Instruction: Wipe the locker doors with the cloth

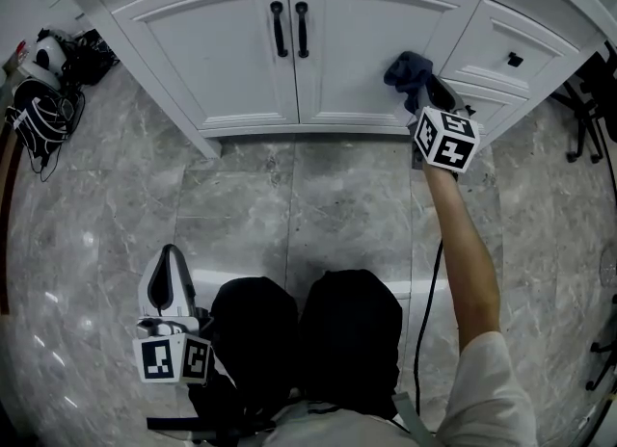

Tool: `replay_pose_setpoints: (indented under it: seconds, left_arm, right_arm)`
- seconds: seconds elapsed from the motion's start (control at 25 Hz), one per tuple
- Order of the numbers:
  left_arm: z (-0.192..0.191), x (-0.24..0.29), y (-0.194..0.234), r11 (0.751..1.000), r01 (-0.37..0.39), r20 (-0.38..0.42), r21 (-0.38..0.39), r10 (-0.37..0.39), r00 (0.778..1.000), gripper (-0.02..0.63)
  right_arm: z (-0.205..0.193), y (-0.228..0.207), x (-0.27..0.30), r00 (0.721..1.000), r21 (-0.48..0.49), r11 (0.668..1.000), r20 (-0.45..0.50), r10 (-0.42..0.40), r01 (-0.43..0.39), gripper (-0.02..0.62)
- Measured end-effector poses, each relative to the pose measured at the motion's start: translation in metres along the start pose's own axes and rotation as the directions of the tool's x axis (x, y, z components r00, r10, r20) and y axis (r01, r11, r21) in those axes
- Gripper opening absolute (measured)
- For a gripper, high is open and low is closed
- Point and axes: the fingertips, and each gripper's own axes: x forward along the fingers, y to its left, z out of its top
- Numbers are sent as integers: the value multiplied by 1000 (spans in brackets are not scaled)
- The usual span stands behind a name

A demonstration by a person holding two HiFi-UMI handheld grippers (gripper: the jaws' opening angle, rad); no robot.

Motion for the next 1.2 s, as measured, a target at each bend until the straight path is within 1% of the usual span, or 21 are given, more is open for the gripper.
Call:
replay_pose_setpoints:
  seconds: [0.08, 0.16, 0.32, 0.44, 0.6, 0.72, 0.8, 0.92, 1.04, 1.2]
  left_arm:
    - [0, -1, 1, 1000, 1, 3, -2, -1, 1000, 2]
    - [-1, -2, 2, 1000, 0, 3, -6, 0, 1000, 2]
    - [-3, 0, 4, 1000, 0, 3, -14, 0, 1000, 2]
    - [-6, 0, 4, 1000, 0, 1, -17, 0, 1000, 2]
    - [-7, -3, 7, 1000, -9, -2, -16, 9, 1000, 2]
    - [-6, -6, 11, 1000, -23, -6, -10, 23, 1000, 2]
    - [-4, -8, 13, 1000, -30, -7, -6, 30, 1000, 2]
    - [-3, -11, 16, 999, -38, -9, 1, 38, 999, 2]
    - [-1, -11, 18, 999, -44, -9, 6, 44, 999, 2]
    - [-1, -10, 19, 999, -42, -10, 11, 42, 999, 2]
  right_arm:
    - [0, -4, -4, 1000, 20, 1000, 10, -18, 18, 67]
    - [1, 3, -12, 1000, 31, 1000, 30, -1, 0, 67]
    - [6, 47, -35, 990, 3, 993, 80, 115, -115, 67]
    - [1, 94, -46, 972, -1, 975, 87, 221, -221, 67]
    - [-17, 149, -39, 939, 26, 940, 68, 338, -341, 67]
    - [-36, 181, -15, 922, 53, 921, 25, 385, -386, 67]
    - [-47, 193, 5, 922, 70, 921, -13, 386, -384, 67]
    - [-56, 192, 30, 935, 101, 934, -52, 350, -344, 67]
    - [-55, 176, 42, 948, 138, 944, -60, 311, -301, 67]
    - [-56, 144, 37, 965, 144, 959, -63, 255, -244, 67]
